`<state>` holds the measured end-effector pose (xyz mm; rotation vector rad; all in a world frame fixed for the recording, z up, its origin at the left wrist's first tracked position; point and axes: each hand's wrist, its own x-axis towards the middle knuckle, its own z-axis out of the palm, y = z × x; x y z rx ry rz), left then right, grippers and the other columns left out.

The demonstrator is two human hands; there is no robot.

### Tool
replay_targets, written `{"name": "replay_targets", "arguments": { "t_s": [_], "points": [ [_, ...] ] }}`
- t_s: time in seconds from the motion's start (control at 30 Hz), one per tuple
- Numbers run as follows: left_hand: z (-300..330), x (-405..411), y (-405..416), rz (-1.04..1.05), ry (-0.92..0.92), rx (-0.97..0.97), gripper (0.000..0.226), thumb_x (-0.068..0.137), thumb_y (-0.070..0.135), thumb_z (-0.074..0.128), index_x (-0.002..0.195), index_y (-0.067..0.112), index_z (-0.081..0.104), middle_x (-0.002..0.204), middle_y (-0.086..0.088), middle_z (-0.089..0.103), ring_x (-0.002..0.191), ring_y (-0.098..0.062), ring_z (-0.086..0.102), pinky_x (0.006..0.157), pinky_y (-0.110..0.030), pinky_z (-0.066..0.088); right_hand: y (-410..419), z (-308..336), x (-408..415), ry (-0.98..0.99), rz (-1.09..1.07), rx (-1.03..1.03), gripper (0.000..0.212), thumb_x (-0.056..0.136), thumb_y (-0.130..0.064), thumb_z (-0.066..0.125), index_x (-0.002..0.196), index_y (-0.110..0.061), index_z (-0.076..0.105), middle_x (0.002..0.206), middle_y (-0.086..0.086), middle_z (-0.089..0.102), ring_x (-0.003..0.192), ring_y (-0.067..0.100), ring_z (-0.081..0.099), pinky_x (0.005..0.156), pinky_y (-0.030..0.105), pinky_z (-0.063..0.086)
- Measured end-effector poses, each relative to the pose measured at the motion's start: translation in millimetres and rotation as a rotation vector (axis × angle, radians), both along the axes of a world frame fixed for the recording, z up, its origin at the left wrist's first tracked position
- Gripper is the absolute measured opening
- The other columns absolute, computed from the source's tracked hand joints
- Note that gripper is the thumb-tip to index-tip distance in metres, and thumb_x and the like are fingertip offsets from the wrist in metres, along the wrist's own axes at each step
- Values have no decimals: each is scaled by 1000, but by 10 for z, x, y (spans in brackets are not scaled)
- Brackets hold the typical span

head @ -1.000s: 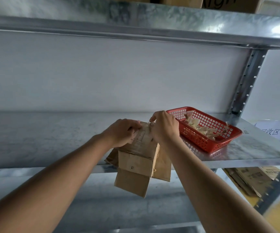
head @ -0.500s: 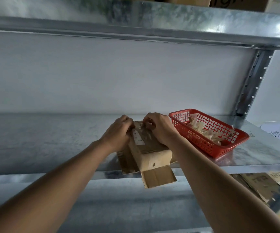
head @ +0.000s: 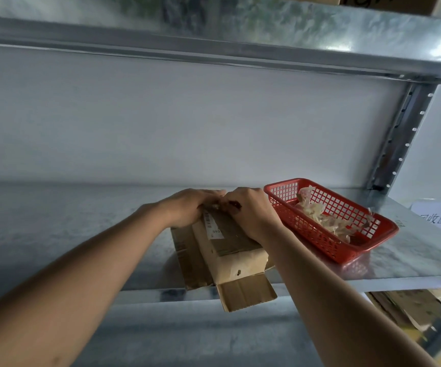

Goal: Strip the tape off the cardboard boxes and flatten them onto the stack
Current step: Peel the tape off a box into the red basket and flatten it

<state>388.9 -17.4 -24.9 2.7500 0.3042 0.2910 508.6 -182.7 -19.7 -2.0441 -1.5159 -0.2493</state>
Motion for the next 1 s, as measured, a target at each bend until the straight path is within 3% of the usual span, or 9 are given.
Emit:
{"name": "replay_targets", "arguments": {
  "t_s": [0.17,0.3,0.43,0.57,0.67,0.77,0.87,0.93,1.0],
  "points": [
    [51,-24,-39,-56,-17,-6,61,100,-2,42,140,40,61,146,23,56,133,-1,50,111,-24,40,13,-41,34,-27,-10,-11,24,98,-16,62,105,-29,81,104,0,77,89,21,69,81,43,59],
    [71,-46,-107,-62,43,46,38,103,7,45,124,28,69,131,17,65,119,-13,60,97,-34,48,-9,-90,7,-26,54,80,20,97,-12,62,99,-24,78,95,-1,76,81,17,70,72,41,60],
    [68,1,-92,-7,99,103,49,104,3,43,139,31,63,149,15,55,130,-16,56,106,-38,46,-92,-66,-63,128,133,305,14,95,-1,57,97,-13,65,87,-3,71,80,15,70,71,45,59],
    [18,26,-64,28,114,108,77,96,-12,37,154,38,47,163,21,33,148,-13,38,114,-27,35,-182,-16,-130,296,206,495,13,102,-2,39,105,-12,46,90,3,58,76,26,73,64,58,59],
    [8,51,-39,30,123,94,81,93,-14,32,155,36,45,165,22,28,152,-13,32,117,-26,31,-256,22,-203,452,201,480,4,107,-5,45,110,-7,43,97,5,55,66,27,73,56,57,59],
    [18,74,-90,38,63,28,52,107,6,38,150,31,54,162,12,41,148,-16,38,115,-27,29,-296,32,-193,453,-13,322,26,101,-12,60,122,-21,48,124,0,51,82,17,70,68,41,64],
    [12,97,-181,38,72,19,42,111,26,37,151,29,49,159,5,45,151,-24,34,122,-37,24,-338,52,-182,394,-150,157,50,99,-17,66,144,-27,48,138,-4,39,86,1,61,77,15,48],
    [-32,89,-227,-6,93,59,54,112,23,36,163,38,26,171,9,18,160,-19,4,129,-44,-1,-352,56,-191,326,-195,62,59,98,-17,67,152,-24,46,143,-2,39,99,3,58,91,19,38],
    [-81,94,-259,-54,23,51,56,111,18,40,162,39,28,172,8,15,160,-18,0,128,-43,-8,-358,53,-186,250,-230,9,59,97,-15,67,153,-19,48,145,2,44,124,19,53,98,24,38]
  ]
}}
